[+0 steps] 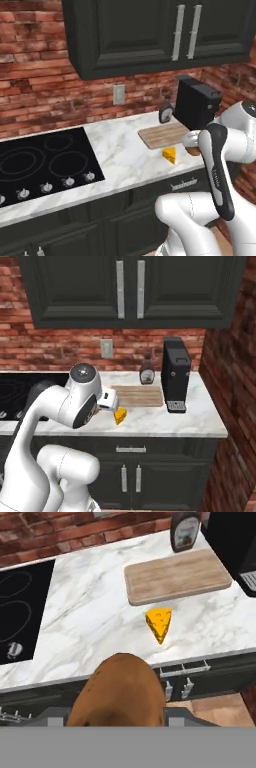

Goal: Retrieve the reheated potato from the microwave, then place the potato, cheese, and condiment on the cutting board.

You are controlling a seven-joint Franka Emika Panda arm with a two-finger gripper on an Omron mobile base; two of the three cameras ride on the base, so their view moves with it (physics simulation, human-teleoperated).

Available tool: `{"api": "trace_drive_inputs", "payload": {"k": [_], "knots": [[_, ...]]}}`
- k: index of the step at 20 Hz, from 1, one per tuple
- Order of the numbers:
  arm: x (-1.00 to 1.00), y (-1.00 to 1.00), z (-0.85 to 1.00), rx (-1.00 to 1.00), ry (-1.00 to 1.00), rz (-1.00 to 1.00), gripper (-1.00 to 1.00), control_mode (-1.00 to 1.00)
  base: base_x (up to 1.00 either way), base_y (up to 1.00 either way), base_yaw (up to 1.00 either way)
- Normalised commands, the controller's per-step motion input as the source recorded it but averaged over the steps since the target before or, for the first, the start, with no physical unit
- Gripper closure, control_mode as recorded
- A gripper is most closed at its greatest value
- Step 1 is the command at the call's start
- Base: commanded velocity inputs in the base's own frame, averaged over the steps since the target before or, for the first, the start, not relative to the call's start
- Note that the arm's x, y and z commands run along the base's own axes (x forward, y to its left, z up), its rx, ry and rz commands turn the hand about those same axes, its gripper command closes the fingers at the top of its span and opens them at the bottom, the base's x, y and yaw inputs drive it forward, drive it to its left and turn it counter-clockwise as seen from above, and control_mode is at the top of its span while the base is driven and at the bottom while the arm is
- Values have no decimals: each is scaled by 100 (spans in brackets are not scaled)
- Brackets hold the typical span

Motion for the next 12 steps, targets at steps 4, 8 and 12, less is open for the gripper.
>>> {"api": "trace_drive_inputs", "payload": {"k": [4, 8, 12], "knots": [[0, 0, 0, 0, 0, 0, 100, 100, 47, -43, 20], [0, 0, 0, 0, 0, 0, 100, 100, 29, -51, 21], [0, 0, 0, 0, 0, 0, 100, 100, 19, -49, 29]]}}
